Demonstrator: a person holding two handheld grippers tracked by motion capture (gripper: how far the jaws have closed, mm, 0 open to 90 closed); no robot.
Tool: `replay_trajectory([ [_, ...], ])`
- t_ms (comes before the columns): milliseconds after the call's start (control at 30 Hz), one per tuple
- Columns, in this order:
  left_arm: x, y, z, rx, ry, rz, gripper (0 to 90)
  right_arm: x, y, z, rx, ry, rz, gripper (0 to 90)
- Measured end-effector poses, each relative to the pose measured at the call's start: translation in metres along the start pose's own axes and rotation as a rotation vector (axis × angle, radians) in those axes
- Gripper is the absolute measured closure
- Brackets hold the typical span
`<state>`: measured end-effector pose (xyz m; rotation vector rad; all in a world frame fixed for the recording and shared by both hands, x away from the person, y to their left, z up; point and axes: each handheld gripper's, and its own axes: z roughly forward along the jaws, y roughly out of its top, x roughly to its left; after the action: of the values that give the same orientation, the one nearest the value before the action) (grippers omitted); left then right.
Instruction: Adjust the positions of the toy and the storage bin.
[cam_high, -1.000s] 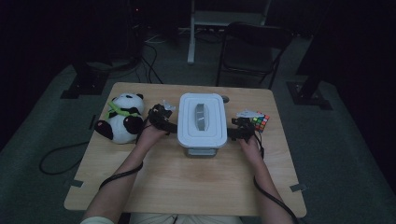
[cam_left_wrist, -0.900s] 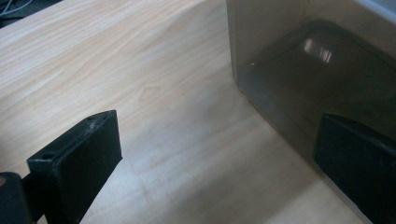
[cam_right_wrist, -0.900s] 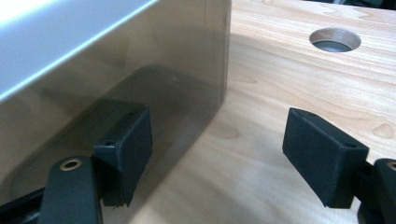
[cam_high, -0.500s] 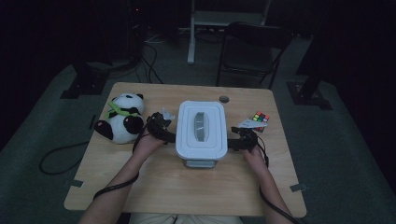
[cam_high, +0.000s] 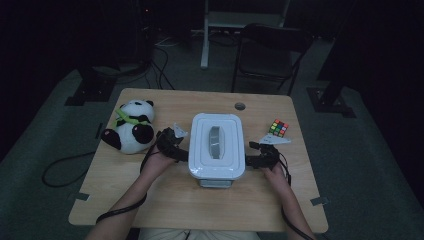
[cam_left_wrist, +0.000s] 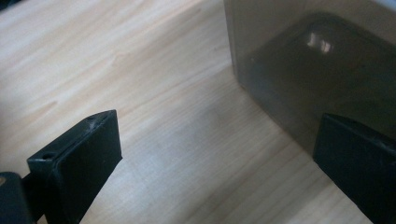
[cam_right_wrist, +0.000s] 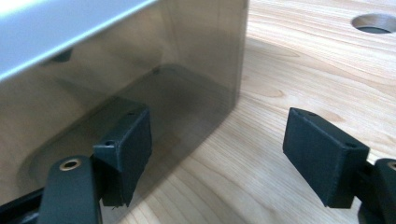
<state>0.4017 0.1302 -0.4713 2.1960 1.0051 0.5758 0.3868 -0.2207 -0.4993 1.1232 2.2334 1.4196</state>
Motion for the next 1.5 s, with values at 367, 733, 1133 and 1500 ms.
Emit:
replay_trajectory([
  [367, 0.009, -0.026, -0.012, -0.009, -0.059, -0.043, 1.5, -0.018, -0.005, -0.043, -0.057, -0.275, 0.081, 12.4],
  [733, -0.003, -0.058, -0.026, 0.053, -0.069, -0.003, 1.5, -0.065, -0.001, -0.044, -0.079, -0.512, 0.258, 11.2],
  [1133, -0.007, -0.084, -0.045, 0.043, -0.056, 0.0, 1.5, -0.087, 0.019, 0.001, 0.004, -0.673, 0.344, 15.3],
  [1500, -0.007, -0.089, -0.05, 0.03, -0.052, -0.01, 1.5, -0.093, 0.02, 0.005, 0.038, -0.7, 0.346, 31.7],
])
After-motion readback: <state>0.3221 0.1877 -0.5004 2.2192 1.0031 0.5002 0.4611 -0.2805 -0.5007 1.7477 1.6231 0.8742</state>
